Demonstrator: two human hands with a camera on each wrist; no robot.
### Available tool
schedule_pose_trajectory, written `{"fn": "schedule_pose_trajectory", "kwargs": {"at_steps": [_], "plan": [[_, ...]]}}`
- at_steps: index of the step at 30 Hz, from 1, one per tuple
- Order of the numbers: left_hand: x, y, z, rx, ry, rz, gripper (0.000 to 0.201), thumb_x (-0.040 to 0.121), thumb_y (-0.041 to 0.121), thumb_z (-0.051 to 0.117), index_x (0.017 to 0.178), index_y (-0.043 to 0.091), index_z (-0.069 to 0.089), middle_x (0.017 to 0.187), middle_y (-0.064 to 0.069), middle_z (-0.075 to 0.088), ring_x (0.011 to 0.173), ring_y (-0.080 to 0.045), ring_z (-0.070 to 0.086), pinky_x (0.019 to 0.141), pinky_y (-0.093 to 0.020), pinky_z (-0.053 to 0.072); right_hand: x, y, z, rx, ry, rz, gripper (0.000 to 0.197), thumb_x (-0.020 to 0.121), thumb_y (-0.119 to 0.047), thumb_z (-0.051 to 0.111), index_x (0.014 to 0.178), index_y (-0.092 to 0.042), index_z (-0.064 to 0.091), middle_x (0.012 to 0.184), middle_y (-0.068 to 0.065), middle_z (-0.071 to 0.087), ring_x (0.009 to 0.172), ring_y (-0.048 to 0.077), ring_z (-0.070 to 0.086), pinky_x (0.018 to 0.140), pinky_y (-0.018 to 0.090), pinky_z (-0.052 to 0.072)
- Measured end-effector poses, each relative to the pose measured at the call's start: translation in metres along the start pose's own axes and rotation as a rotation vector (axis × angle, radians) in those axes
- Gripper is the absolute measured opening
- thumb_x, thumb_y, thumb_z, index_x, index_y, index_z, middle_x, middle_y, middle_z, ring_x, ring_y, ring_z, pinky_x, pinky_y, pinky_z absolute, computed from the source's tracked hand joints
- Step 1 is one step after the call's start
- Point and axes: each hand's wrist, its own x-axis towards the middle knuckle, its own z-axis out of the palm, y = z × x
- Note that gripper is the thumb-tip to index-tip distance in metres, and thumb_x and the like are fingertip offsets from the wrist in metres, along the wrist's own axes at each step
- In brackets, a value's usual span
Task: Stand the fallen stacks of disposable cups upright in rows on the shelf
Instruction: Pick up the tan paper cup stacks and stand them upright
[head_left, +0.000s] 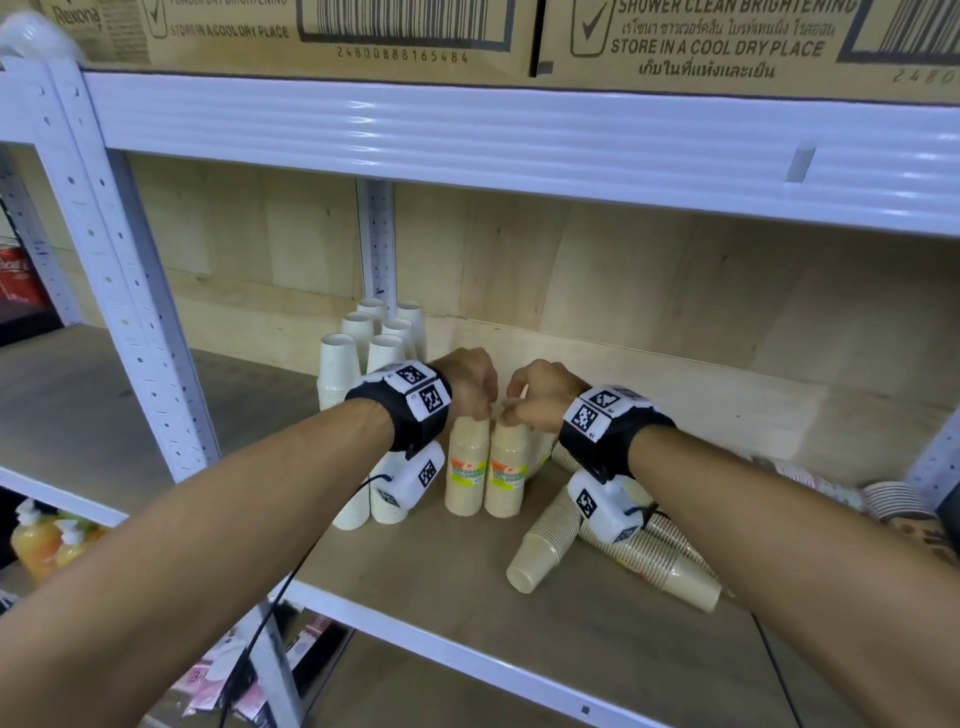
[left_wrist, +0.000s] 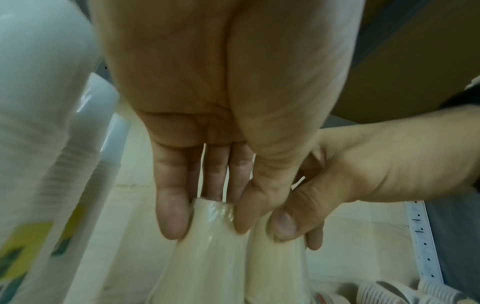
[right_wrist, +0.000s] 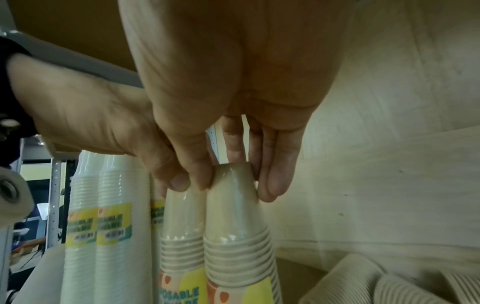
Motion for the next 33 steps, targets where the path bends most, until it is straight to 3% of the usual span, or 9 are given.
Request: {"fn": "schedule_pose_trajectory", "kwargs": {"at_steps": [7,11,14,20,27,33], "plan": [[0.024,0.010,-0.026,0.052,0.135,-0.017,0.030,0.088,0.006,0.061,0.117,-0.001,0.067,0.123,-0.012,0.063,0.111,-0.026,0.061,0.085,-0.031,0.051,0.029,0.001,-0.021,0.070,0.144,-0.006,0.037,0.073,-0.033,0.076,0.106,-0.017,0.066,0.097,0.003,0.062,0.088,0.021,0.060,0.055,0.022,0.037],[0.045,0.005,-0.021,0.054,0.155,-0.062,0.029,0.088,0.002,0.061,0.116,-0.001,0.067,0.121,-0.014,0.064,0.103,-0.023,0.061,0.084,-0.031,0.051,0.047,0.006,-0.017,0.085,0.180,-0.010,0.034,0.075,-0.030,0.075,0.104,-0.015,0.065,0.097,0.006,0.063,0.088,0.023,0.060,0.056,0.024,0.037],[0.063,-0.001,-0.007,0.082,0.163,-0.110,0.031,0.091,0.003,0.056,0.122,0.001,0.061,0.126,-0.012,0.059,0.113,-0.026,0.059,0.095,-0.033,0.052,0.057,0.012,-0.008,0.070,0.182,-0.003,0.034,0.078,-0.026,0.074,0.108,-0.012,0.064,0.103,0.008,0.063,0.094,0.025,0.061,0.067,0.025,0.041],[0.092,-0.015,0.024,0.091,0.180,-0.187,0.033,0.090,0.005,0.056,0.123,0.004,0.059,0.131,-0.011,0.054,0.119,-0.026,0.055,0.098,-0.033,0.049,0.075,0.028,0.019,0.049,0.169,0.038,0.034,0.080,-0.025,0.072,0.111,-0.013,0.063,0.115,0.007,0.061,0.102,0.026,0.059,0.079,0.030,0.048],[0.102,-0.023,0.040,0.030,0.190,-0.204,0.028,0.089,0.001,0.054,0.116,0.004,0.061,0.128,-0.013,0.054,0.116,-0.029,0.055,0.096,-0.037,0.049,0.088,0.036,0.038,0.050,0.126,0.044,0.037,0.083,-0.029,0.069,0.117,-0.014,0.062,0.119,0.009,0.059,0.105,0.027,0.058,0.084,0.033,0.050],[0.100,-0.023,0.037,-0.012,0.205,-0.211,0.034,0.091,-0.001,0.052,0.125,0.002,0.056,0.130,-0.015,0.055,0.116,-0.029,0.057,0.092,-0.035,0.050,0.093,0.037,0.039,0.090,0.135,0.046,0.043,0.085,-0.030,0.068,0.124,-0.015,0.060,0.123,0.009,0.059,0.109,0.027,0.059,0.090,0.033,0.050]]}}
